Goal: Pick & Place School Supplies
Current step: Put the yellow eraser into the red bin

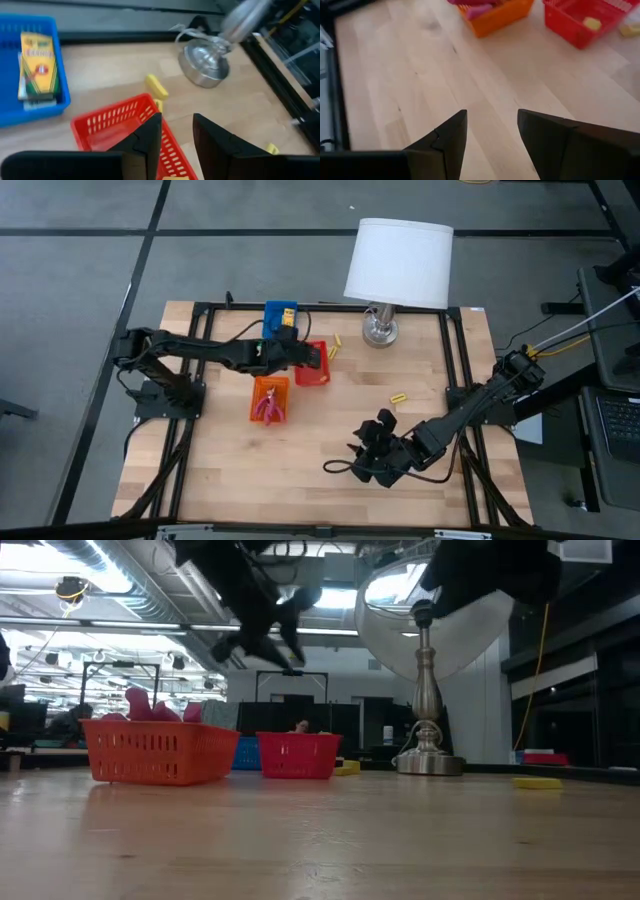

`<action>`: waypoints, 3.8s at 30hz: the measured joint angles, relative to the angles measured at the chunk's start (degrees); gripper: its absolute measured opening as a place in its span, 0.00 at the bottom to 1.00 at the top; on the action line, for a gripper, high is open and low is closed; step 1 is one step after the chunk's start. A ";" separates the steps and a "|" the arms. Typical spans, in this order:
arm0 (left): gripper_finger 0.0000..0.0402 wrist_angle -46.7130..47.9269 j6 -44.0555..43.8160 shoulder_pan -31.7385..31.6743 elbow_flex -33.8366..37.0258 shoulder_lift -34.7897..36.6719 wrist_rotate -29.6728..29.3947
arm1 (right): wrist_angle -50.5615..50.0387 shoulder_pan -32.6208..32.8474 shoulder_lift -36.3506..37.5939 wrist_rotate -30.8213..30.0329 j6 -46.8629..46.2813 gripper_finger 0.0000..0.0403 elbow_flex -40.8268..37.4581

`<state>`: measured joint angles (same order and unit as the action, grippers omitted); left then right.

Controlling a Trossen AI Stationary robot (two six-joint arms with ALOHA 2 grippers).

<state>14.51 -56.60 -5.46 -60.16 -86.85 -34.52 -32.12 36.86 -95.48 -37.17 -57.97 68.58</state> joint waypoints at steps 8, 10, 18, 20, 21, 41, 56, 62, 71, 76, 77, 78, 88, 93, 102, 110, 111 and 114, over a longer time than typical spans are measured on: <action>0.29 -0.68 22.22 7.85 0.00 10.25 -0.55 | -24.19 0.56 0.00 5.85 -7.59 0.44 -0.02; 0.28 0.08 26.89 11.47 0.00 13.32 -0.92 | -29.70 0.55 0.00 6.79 -6.83 0.44 -0.15; 0.29 5.39 29.14 27.46 -0.02 19.63 -8.27 | -26.12 -2.25 4.63 16.53 0.48 0.44 -11.66; 0.29 6.99 26.32 31.15 -0.02 19.51 -11.30 | -20.85 -4.49 7.49 21.19 0.55 0.44 -16.59; 0.29 7.38 25.05 32.98 -0.02 19.25 -12.85 | -18.73 -5.57 9.00 23.42 0.60 0.44 -18.87; 0.29 2.75 11.62 45.40 -0.02 10.04 -23.46 | -22.89 -21.97 17.14 31.30 75.12 0.27 -20.36; 0.30 1.94 9.13 46.41 -0.02 8.85 -24.44 | -15.27 -34.95 17.11 33.46 74.18 0.33 -27.81; 0.30 1.95 9.18 46.41 -0.02 8.85 -24.44 | -11.42 -35.50 17.07 33.42 75.36 0.44 -28.66; 0.30 1.96 7.87 46.41 -0.02 8.85 -24.33 | -8.23 -37.71 12.64 35.52 76.63 0.48 -28.68; 0.29 1.59 7.78 46.65 -0.02 8.85 -24.21 | -6.85 -37.78 9.16 37.71 76.70 0.45 -28.62; 0.29 1.50 7.59 46.67 -0.02 8.85 -24.03 | -6.92 -37.82 8.72 38.19 76.74 0.44 -28.51; 0.29 1.52 7.34 46.75 -0.02 8.85 -23.89 | -7.00 -37.83 8.37 38.64 76.78 0.42 -28.45; 0.29 1.52 6.72 47.93 -0.02 8.85 -24.42 | -6.80 -37.94 8.27 39.94 74.25 0.20 -28.34; 0.29 1.54 6.40 48.18 -0.02 8.85 -24.51 | -5.41 -37.52 7.89 41.56 71.84 0.17 -26.09; 0.29 2.26 4.84 48.18 -0.02 8.85 -26.84 | 5.61 -36.96 8.02 41.00 69.51 0.09 -10.12; 0.29 2.48 3.75 48.25 -0.02 8.85 -27.55 | 5.82 -40.37 6.95 39.56 69.19 0.03 -2.25; 0.29 2.72 3.43 48.51 -0.02 8.85 -27.57 | 3.39 -40.61 6.80 40.19 69.08 0.04 -2.38; 0.29 3.46 2.69 49.17 -0.02 8.85 -27.58 | -3.89 -40.59 6.84 42.76 70.12 0.10 -4.81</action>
<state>17.97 -53.91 43.71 -60.18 -78.00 -62.10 -36.02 -3.73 -88.64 5.59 12.15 63.77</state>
